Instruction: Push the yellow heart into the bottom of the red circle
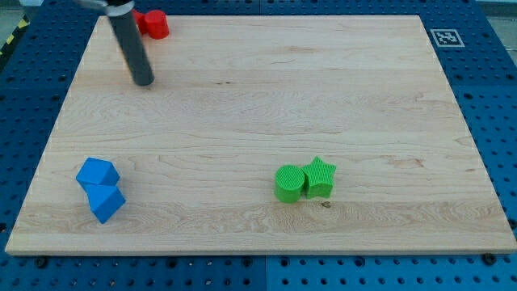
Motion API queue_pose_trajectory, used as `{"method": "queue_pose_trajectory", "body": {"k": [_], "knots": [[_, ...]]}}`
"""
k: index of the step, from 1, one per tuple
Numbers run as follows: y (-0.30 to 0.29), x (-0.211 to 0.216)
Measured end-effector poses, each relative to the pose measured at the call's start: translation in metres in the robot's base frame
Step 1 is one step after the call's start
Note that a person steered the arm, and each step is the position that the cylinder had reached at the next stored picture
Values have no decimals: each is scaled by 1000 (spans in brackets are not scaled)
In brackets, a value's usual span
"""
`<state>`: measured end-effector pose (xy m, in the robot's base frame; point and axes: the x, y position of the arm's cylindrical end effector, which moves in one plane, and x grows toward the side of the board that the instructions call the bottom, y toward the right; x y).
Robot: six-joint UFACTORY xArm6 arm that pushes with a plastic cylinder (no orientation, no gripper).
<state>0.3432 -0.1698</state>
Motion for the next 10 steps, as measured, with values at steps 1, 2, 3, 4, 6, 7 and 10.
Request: {"method": "queue_pose_trajectory", "body": {"k": [1,2,3,4,6,7,10], "knots": [[36,-16],[52,4],[23,41],[-46,51],[-84,-5],[-50,-26],[-5,9]]}}
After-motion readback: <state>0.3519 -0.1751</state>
